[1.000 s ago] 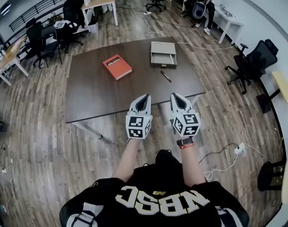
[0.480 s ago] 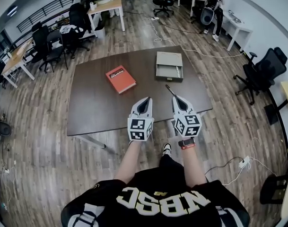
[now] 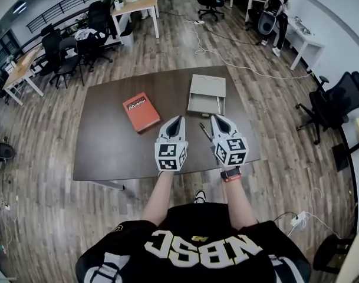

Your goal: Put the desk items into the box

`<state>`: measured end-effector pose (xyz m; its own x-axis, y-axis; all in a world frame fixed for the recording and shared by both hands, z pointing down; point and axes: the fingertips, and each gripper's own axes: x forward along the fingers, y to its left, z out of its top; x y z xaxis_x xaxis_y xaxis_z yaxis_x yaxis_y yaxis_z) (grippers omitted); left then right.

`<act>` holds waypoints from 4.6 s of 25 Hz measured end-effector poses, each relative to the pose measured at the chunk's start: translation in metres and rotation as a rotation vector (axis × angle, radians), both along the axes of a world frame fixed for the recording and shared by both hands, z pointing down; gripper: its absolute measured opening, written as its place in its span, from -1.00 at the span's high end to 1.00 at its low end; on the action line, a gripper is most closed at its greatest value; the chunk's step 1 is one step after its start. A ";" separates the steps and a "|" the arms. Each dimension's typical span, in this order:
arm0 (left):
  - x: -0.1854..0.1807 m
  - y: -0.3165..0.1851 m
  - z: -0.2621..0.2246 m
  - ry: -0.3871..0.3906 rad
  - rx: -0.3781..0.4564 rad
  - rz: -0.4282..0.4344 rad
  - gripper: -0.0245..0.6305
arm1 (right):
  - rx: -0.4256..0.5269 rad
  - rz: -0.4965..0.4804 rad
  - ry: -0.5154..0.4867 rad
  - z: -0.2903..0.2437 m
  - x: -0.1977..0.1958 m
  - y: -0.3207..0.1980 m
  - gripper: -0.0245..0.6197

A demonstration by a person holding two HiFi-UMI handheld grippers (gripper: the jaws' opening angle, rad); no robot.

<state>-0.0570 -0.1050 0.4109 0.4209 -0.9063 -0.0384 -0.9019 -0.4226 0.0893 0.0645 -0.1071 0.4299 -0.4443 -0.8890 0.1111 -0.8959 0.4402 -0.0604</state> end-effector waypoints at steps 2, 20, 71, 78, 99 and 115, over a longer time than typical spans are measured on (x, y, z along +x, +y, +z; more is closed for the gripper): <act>0.013 -0.016 0.002 0.006 -0.002 -0.006 0.88 | -0.018 -0.009 -0.006 0.007 0.012 -0.016 0.90; 0.067 -0.109 0.101 -0.072 -0.195 0.088 0.88 | -0.335 -0.056 0.104 0.156 0.034 -0.095 0.86; 0.031 -0.187 0.200 -0.089 -0.454 0.061 0.88 | -0.796 -0.156 0.372 0.354 0.015 -0.116 0.76; 0.034 -0.189 0.203 -0.088 -0.463 0.057 0.88 | -0.722 -0.144 0.341 0.326 0.026 -0.131 0.76; 0.039 -0.214 0.201 -0.060 -0.470 0.053 0.88 | -0.563 -0.335 0.521 0.273 0.030 -0.220 0.76; 0.043 -0.223 0.215 -0.060 -0.502 0.063 0.88 | -0.517 -0.545 0.737 0.323 0.015 -0.268 0.76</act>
<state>-0.0139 -0.3279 0.6257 0.4637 -0.7792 0.4217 -0.8857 -0.3949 0.2442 0.0797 -0.3746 0.7534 -0.4383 -0.3563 0.8252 -0.4761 0.8707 0.1231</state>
